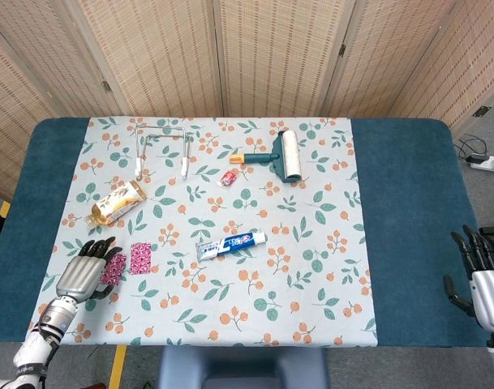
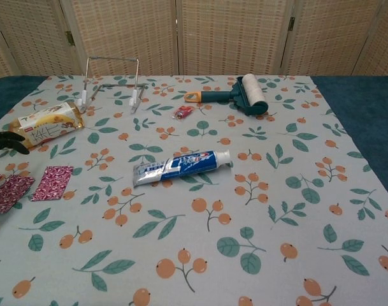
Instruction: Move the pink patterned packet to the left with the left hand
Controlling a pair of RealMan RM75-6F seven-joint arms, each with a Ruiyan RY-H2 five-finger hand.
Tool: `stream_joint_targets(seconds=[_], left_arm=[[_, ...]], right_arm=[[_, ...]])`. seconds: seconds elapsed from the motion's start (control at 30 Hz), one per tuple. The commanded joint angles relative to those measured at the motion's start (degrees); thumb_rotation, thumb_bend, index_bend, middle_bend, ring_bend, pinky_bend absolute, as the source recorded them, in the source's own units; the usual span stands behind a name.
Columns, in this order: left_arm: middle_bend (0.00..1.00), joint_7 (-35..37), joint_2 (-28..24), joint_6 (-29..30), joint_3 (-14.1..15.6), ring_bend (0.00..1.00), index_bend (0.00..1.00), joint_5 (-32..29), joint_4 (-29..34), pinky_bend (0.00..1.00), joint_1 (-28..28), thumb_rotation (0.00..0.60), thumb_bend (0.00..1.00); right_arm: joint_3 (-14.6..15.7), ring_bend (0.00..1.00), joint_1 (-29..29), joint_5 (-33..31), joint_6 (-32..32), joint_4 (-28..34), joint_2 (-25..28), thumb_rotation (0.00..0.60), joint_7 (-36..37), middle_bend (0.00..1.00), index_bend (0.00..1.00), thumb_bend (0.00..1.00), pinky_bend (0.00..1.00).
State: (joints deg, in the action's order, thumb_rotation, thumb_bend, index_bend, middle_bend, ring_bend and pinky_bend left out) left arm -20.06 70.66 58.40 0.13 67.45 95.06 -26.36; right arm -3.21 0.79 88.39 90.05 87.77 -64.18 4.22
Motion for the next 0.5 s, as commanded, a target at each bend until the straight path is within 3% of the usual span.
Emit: stream_joint_targets(seconds=[0.03,0.5], left_arm=[[0.0,-0.7,0.1,-1.9,-0.8,0.0,0.15,-0.7,0.3,0.0,-1.6,0.6,0.35],[0.0,-5.4,3.0,-8.2,-2.9,0.0,0.14,-11.2,-0.7,0.0,-7.1,0.6,0.35]], right_arm=[[0.0,0.0,-0.1,-0.1,0.0,-0.2,0.0,0.6,0.3,0.0,0.0,0.5,0.0],[0.1,0.0,-0.5,0.2,0.5,-1.5,-0.2,0.6,2.0,0.0,0.0,0.5,0.0]])
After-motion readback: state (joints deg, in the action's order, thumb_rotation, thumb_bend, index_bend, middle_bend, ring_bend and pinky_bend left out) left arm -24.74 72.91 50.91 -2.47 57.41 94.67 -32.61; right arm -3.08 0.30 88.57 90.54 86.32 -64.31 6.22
